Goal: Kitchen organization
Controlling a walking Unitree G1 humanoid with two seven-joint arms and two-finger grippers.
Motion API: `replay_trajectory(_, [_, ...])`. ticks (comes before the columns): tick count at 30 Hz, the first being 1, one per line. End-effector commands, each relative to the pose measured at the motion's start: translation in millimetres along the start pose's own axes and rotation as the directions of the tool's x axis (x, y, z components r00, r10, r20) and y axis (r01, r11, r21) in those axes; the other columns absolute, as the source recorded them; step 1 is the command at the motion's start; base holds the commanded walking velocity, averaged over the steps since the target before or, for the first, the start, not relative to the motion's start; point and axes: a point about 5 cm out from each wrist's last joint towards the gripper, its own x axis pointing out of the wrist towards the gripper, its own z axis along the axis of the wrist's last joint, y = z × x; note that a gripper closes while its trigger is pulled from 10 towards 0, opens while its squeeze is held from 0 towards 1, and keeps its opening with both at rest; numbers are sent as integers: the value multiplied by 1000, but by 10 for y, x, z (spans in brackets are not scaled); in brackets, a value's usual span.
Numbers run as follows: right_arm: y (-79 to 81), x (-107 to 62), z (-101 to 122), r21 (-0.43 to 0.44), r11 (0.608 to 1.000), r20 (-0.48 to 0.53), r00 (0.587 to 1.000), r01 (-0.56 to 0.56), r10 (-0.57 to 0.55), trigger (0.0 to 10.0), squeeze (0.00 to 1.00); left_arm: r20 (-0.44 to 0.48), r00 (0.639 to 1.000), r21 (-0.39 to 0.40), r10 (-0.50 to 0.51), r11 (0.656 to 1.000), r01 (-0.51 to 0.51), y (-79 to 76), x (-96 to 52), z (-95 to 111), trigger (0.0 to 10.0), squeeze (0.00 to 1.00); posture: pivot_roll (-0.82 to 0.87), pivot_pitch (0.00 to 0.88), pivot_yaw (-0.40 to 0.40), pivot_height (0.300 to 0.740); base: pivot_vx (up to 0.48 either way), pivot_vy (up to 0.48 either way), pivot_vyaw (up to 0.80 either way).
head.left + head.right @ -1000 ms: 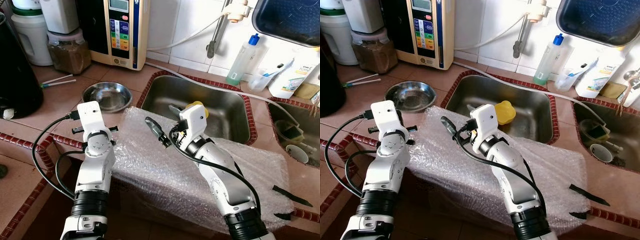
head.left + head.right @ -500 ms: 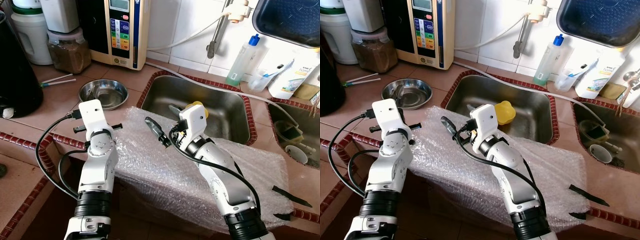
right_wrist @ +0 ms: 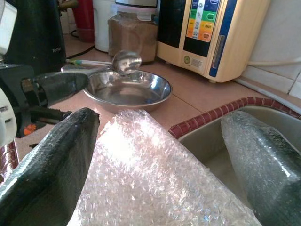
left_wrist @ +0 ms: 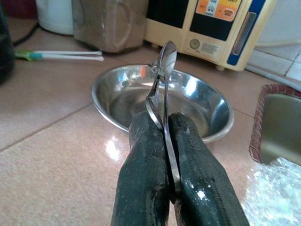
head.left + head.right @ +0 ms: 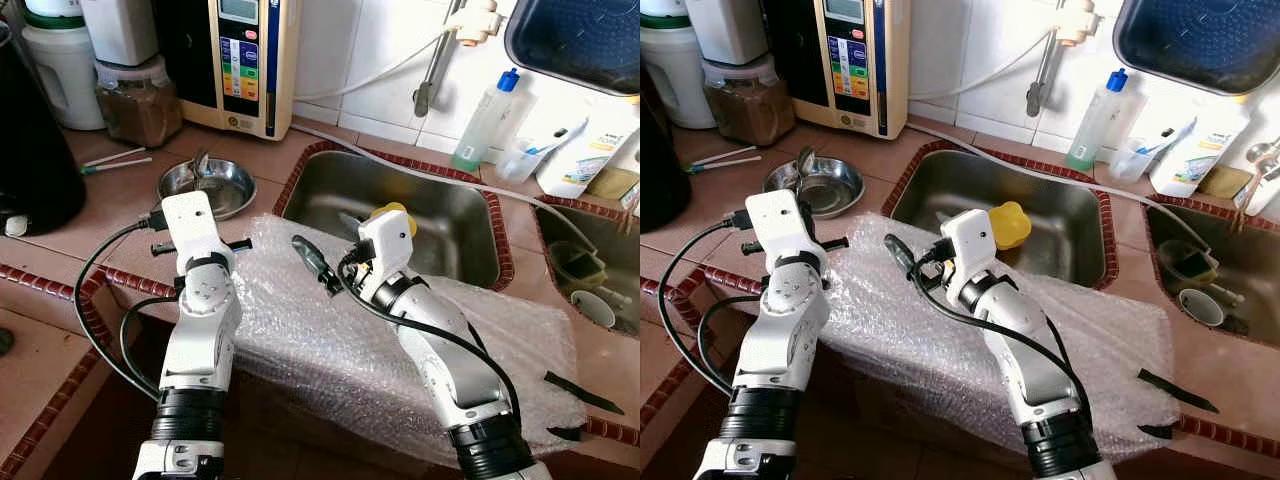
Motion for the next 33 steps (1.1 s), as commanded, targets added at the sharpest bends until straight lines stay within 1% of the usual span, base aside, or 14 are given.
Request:
replay_trajectory(1, [-65,-8,29,-15,1000,7,1000,21,-21,10000,996,-10,1000,-4,-22,1000,22,-42,-10,-11,0,0,78,0,-115,740,0,0,0])
replay_trajectory(6, [-63,-8,20,-17,1000,3,1000,20,-20,10000,996,-57,997,-20,-43,999,41,-55,23,-74,0,0,77,0,-115,740,0,0,0])
replay_trajectory(8, [-64,-10,18,-17,1000,3,1000,20,-20,10000,996,-63,997,-36,-53,998,51,-63,30,-73,3451,0,76,0,-115,740,0,0,0])
replay_trajectory(10, [-65,-13,17,-17,1000,1,1000,21,-21,10000,992,-61,995,-56,-83,995,80,-76,41,-57,4471,0,76,0,-114,740,0,0,0])
replay_trajectory(11, [-65,-15,15,-17,1000,1,1000,22,-22,10000,992,-63,995,-58,-76,996,73,-73,42,-55,10000,0,75,0,-115,740,0,0,0])
replay_trajectory(13, [-63,-16,14,-17,1000,0,1000,22,-22,10000,992,-63,996,-61,-67,996,63,-67,44,-53,10000,0,75,0,-115,740,0,0,0])
replay_trajectory(14, [-57,-16,13,-17,1000,0,1000,20,-20,10000,992,-69,996,-70,-63,996,58,-62,51,-58,10000,467,74,0,-116,740,0,0,0])
replay_trajectory(15, [-57,-16,12,-17,1000,1,1000,20,-20,10000,992,-71,996,-73,-61,996,56,-61,52,-60,10000,467,74,0,-116,740,0,0,0])
replay_trajectory(16, [-58,-16,12,-17,1000,0,1000,20,-20,10000,992,-71,996,-77,-62,995,56,-59,55,-60,10000,1000,74,0,-116,740,0,0,0])
replay_trajectory(24, [-68,-16,18,-20,1000,0,1000,22,-22,10000,992,-97,995,-72,-33,997,26,-30,68,-80,10000,1000,74,0,-116,740,0,0,0])
replay_trajectory(26, [-69,-14,18,-20,1000,1,1000,22,-22,10000,992,-98,995,-72,-37,997,30,-33,71,-81,10000,573,74,0,-116,740,0,0,0])
replay_trajectory(29, [-65,-12,16,-18,1000,0,1000,22,-22,10000,992,-101,994,-72,-41,997,34,-39,72,-83,10000,553,75,0,-116,740,0,0,0])
replay_trajectory(30, [-63,-11,16,-18,1000,0,1000,21,-21,10000,996,-105,994,-70,-40,997,33,-38,71,-86,10000,106,75,0,-116,740,0,0,0])
replay_trajectory(33, [-58,-9,12,-17,1000,-1,1000,20,-20,10000,992,-112,992,-81,-50,996,41,-44,68,-94,10000,0,76,0,-116,740,0,0,0])
